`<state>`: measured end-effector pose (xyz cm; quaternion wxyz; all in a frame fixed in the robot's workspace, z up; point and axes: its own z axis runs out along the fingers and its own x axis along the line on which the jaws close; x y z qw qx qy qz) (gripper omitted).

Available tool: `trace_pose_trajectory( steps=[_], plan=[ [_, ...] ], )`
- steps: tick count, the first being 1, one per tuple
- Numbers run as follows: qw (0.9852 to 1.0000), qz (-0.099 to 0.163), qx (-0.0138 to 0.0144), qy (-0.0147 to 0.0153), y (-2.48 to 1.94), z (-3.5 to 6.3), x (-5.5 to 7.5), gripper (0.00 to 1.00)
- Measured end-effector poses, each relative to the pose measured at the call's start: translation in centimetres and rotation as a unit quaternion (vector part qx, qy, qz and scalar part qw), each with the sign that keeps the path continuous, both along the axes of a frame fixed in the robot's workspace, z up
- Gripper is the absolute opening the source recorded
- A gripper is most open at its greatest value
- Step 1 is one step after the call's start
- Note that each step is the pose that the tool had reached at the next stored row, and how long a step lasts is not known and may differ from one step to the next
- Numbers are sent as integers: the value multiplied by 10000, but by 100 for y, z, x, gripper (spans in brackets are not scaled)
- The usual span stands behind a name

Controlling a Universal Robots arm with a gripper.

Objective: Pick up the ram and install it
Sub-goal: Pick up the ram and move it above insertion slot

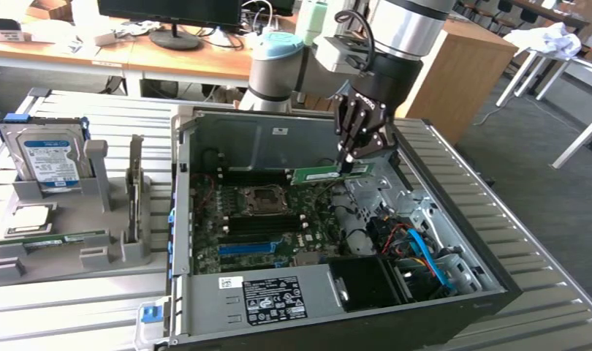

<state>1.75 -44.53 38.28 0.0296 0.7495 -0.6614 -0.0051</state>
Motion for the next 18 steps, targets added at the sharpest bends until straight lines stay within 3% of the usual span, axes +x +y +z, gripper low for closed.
trace_pose_trajectory(
  steps=[4, 9, 14, 18],
  plan=[
    [10000, 0, 0, 0, 1, 0, 21, 13],
    [10000, -70, -2, 0, 32, -2, 24, 13],
    [9994, -344, -7, 0, 38, -10, 28, 13],
    [9977, -684, -6, 0, 38, -22, 28, 13]
  ],
)
